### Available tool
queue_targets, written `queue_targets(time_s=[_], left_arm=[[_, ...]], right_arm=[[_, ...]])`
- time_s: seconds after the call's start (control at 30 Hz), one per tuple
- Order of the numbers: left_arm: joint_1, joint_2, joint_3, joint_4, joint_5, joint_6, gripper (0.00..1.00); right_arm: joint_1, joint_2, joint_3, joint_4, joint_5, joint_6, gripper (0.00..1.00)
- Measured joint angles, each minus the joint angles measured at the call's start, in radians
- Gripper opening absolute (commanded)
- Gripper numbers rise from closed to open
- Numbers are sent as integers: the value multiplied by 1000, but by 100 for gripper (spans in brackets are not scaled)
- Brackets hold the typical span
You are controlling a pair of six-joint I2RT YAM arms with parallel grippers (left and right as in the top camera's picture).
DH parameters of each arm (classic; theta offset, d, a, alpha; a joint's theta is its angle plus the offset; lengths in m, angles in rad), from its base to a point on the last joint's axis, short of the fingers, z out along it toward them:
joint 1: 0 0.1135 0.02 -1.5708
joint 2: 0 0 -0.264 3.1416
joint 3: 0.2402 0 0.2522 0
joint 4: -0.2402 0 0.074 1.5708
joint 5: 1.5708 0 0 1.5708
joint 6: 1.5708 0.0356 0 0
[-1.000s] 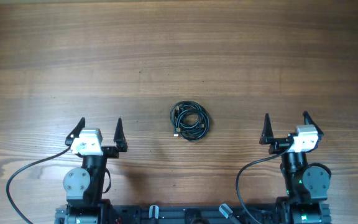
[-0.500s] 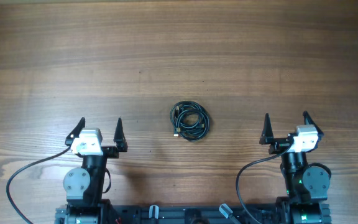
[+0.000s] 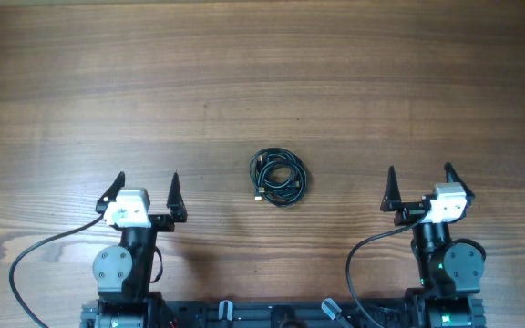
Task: Untangle cables
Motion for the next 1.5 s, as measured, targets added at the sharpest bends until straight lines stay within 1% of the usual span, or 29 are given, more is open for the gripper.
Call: queue_targets(time_s=[0.1, 0.13, 0.2, 0.23, 0.33, 0.43, 0.5, 0.57, 0.63, 0.67, 0.73, 0.8, 0.83, 0.87, 0.9, 0.93, 0.97, 1.03, 1.07, 1.13, 1.23, 1.33, 1.43, 1.5], left_arm=[[0, 0, 0, 1, 15, -10, 100], [-1, 0, 0, 3, 31, -60, 100], [-4, 0, 0, 13, 83, -121, 100], [-4, 0, 0, 23, 128, -175, 100], [-4, 0, -2, 48, 235, -260, 100], [-4, 1, -3, 116, 350, -296, 100], [-4, 1, 13, 110, 396, -307, 100], [-4, 2, 67, 100, 417, -312, 100], [-4, 7, 178, 68, 428, -318, 100], [-4, 9, 231, 36, 431, -319, 100], [-4, 46, 378, -100, 436, -318, 100], [-4, 104, 499, -219, 424, -318, 100], [-4, 152, 576, -327, 419, -316, 100], [-4, 196, 632, -381, 414, -314, 100], [-4, 253, 706, -470, 404, -310, 100], [-4, 329, 806, -594, 393, -305, 100], [-4, 383, 867, -641, 383, -302, 100], [-5, 570, 1089, -895, 366, -284, 100], [-5, 617, 1129, -913, 363, -276, 100], [-5, 755, 1251, -1036, 412, -271, 100], [-5, 866, 1289, -1047, 505, -271, 100], [-26, 940, 1291, -1088, 542, -271, 100], [-93, 1015, 1294, -1130, 507, -277, 100], [-175, 1089, 1299, -1155, 402, -304, 100]], right_arm=[[0, 0, 0, 0, 0, 0, 100], [0, 0, 0, 0, 0, 0, 100], [0, 0, 0, 0, 0, 0, 100], [0, 0, 0, 0, 0, 0, 100], [0, 0, 0, 0, 0, 0, 100], [0, 0, 0, 0, 0, 0, 100], [0, 0, 0, 0, 0, 0, 100], [0, 0, 0, 0, 0, 0, 100], [0, 0, 0, 0, 0, 0, 100], [0, 0, 0, 0, 0, 0, 100], [0, 0, 0, 0, 0, 0, 100], [0, 0, 0, 0, 0, 0, 100], [0, 0, 0, 0, 0, 0, 100], [0, 0, 0, 0, 0, 0, 100], [0, 0, 0, 0, 0, 0, 100], [0, 0, 0, 0, 0, -2, 100], [0, 0, 0, 0, 0, -3, 100], [0, 0, 0, 0, 0, -3, 100], [0, 0, 0, 0, 0, -3, 100], [0, 0, 0, 0, 0, -3, 100], [0, 0, 0, 0, 0, -3, 100], [0, 0, 0, 0, 0, -3, 100], [0, 0, 0, 0, 0, -3, 100], [0, 0, 0, 0, 0, -3, 100]])
